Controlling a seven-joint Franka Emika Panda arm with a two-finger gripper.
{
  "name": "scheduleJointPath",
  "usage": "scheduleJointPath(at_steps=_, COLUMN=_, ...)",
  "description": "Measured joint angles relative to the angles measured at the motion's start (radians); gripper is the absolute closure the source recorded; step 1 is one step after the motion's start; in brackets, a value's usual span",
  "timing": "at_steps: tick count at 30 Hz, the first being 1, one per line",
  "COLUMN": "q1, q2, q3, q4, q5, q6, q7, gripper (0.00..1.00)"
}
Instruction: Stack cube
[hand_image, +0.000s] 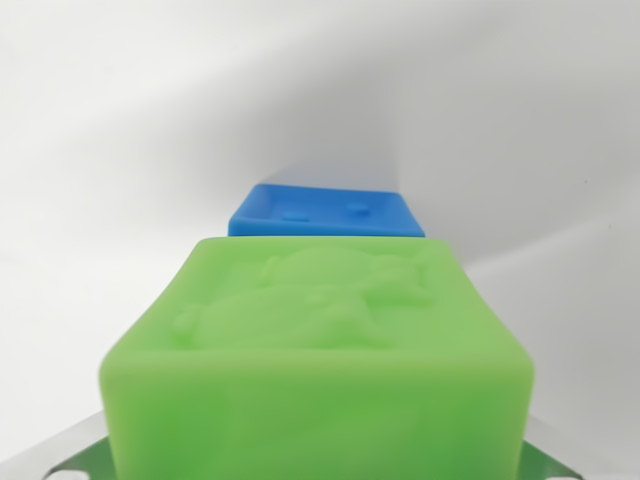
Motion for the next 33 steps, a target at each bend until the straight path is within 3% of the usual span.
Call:
scheduleJointPath(at_steps=17, q1=-0.011, q2=0.046, q3=0.014, q4=0.006, q5=0.011, q6=0.041, q7=-0.009, gripper=1.00)
scheduleJointPath(at_steps=18, q1=-0.011, q2=0.047, q3=0.014, q4=0.006, q5=0.011, q6=0.041, q7=-0.009, gripper=0.00)
scheduleJointPath(at_steps=33, q1=-0.012, q2=0.047, q3=0.015, q4=0.006, q5=0.011, q6=0.042, q7=-0.010, gripper=0.00)
